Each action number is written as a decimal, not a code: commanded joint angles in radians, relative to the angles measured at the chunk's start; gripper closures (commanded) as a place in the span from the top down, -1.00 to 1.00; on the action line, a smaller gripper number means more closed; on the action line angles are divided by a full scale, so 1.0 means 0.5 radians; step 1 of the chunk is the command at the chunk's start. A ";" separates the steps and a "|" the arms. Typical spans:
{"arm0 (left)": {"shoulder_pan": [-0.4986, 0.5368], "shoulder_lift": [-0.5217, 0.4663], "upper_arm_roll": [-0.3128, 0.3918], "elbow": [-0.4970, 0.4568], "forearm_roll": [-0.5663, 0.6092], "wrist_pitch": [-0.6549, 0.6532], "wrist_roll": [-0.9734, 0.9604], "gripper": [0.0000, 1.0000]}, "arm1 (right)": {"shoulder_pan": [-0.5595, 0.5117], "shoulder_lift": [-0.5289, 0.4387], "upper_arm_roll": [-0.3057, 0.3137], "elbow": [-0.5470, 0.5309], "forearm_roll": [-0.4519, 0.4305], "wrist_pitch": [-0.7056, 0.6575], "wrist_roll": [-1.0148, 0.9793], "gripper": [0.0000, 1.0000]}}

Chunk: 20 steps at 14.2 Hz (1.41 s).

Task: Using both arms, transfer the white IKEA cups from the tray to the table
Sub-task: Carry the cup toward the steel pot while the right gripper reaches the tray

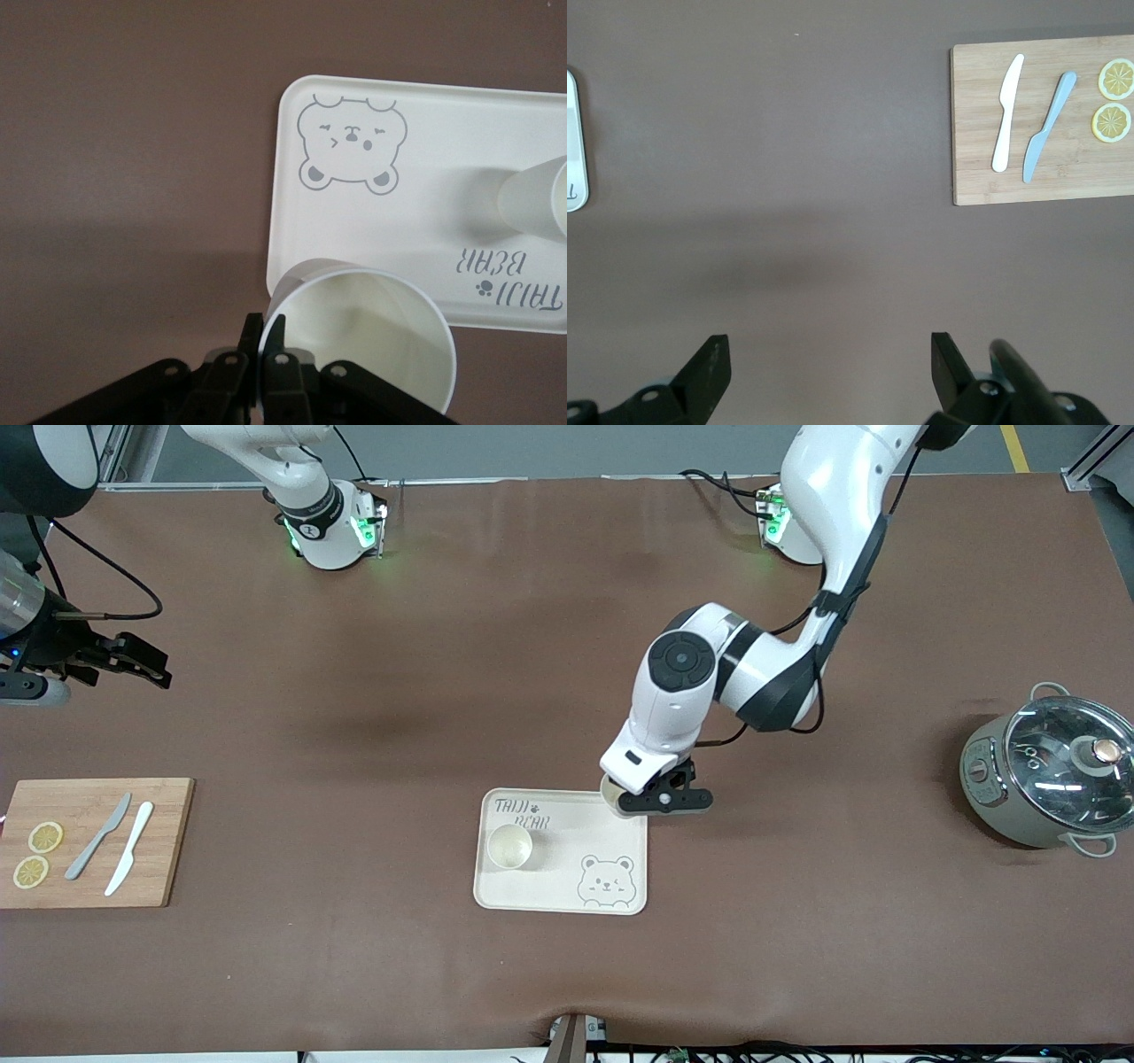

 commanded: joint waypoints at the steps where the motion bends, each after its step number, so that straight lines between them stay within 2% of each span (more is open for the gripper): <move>1: 0.143 -0.268 -0.076 -0.163 -0.088 -0.210 0.200 -1.00 | -0.004 -0.041 0.020 -0.043 -0.028 0.062 0.010 1.00; 3: 0.235 -0.397 -0.082 -0.166 -0.171 -0.395 0.412 -1.00 | 0.072 -0.038 0.020 -0.030 -0.016 0.081 0.074 1.00; 6: 0.364 -0.554 -0.082 -0.169 -0.238 -0.604 0.660 -1.00 | 0.299 0.014 0.020 0.037 -0.007 0.124 0.490 1.00; 9: 0.499 -0.686 -0.082 -0.203 -0.245 -0.739 0.881 -1.00 | 0.529 0.176 0.020 0.187 -0.001 0.185 0.841 1.00; 12: 0.649 -0.812 -0.082 -0.332 -0.245 -0.739 1.118 -1.00 | 0.634 0.388 0.020 0.270 -0.001 0.430 1.114 1.00; 14: 0.744 -0.888 -0.082 -0.451 -0.245 -0.693 1.247 -1.00 | 0.726 0.535 0.017 0.292 0.009 0.644 1.280 1.00; 16: 0.846 -1.008 -0.082 -0.699 -0.272 -0.501 1.385 -1.00 | 0.784 0.710 0.017 0.389 0.009 0.795 1.439 1.00; 20: 1.039 -1.143 -0.082 -1.120 -0.398 -0.105 1.682 -1.00 | 0.876 1.050 0.014 0.647 -0.028 0.814 1.599 1.00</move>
